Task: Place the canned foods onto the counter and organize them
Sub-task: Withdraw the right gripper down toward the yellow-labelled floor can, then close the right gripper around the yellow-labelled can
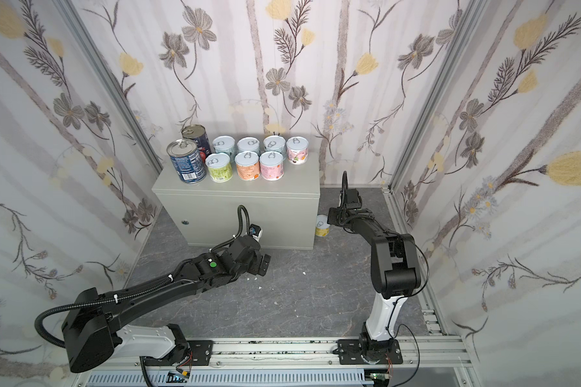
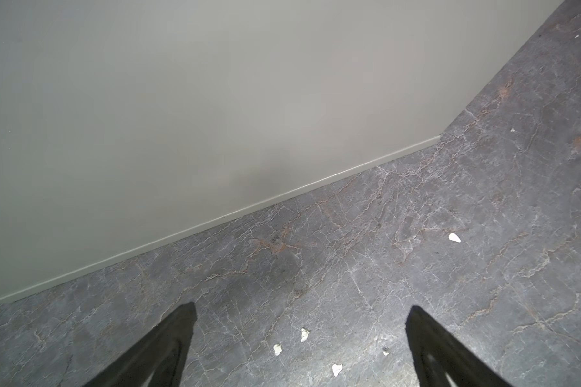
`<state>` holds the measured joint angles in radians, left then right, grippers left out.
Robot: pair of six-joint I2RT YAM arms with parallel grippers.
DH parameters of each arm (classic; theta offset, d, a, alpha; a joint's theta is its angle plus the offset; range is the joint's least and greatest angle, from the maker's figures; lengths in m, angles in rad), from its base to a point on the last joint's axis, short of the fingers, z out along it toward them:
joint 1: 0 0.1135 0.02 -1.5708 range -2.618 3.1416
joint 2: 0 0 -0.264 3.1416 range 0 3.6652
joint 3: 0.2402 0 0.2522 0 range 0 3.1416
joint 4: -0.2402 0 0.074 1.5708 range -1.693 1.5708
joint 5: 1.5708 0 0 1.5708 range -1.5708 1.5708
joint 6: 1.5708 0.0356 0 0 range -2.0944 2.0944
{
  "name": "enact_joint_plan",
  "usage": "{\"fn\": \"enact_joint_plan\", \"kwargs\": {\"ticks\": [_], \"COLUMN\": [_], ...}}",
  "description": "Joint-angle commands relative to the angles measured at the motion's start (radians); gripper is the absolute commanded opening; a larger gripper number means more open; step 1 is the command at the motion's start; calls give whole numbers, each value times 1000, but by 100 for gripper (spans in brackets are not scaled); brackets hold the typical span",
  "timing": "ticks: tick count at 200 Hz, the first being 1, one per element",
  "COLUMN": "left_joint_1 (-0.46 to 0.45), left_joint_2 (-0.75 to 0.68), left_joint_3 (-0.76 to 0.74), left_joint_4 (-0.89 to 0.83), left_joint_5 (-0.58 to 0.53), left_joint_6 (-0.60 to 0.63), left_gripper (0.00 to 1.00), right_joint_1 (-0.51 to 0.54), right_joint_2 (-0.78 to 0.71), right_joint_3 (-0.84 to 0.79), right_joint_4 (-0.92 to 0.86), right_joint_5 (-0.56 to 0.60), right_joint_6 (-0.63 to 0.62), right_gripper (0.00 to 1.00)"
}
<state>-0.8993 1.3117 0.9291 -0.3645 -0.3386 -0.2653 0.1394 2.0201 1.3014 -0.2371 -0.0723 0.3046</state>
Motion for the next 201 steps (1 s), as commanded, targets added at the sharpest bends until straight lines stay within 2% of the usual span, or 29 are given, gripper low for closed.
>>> {"fn": "enact_joint_plan", "kwargs": {"ticks": [1, 51, 95, 118, 149, 201], "left_joint_1": [4, 10, 13, 15, 15, 15], "left_joint_2": [-16, -40, -50, -51, -50, -50], "left_joint_3": [1, -3, -9, -19, -21, -28], "left_joint_4": [18, 17, 16, 16, 16, 18], "left_joint_5": [-5, -5, -6, -12, -9, -8], "left_joint_6": [6, 17, 17, 16, 13, 10], "left_gripper": [100, 100, 100, 100, 100, 100], "right_joint_1": [3, 18, 23, 22, 19, 11], "right_joint_2": [23, 57, 69, 64, 49, 9], "right_joint_3": [26, 47, 48, 27, -3, -40], "right_joint_4": [-22, -37, -57, -60, -59, -56], "right_joint_5": [14, -1, 34, 59, 81, 111], "right_joint_6": [-8, -15, -20, -22, -25, -27], "right_gripper": [59, 56, 56, 49, 45, 41]}}
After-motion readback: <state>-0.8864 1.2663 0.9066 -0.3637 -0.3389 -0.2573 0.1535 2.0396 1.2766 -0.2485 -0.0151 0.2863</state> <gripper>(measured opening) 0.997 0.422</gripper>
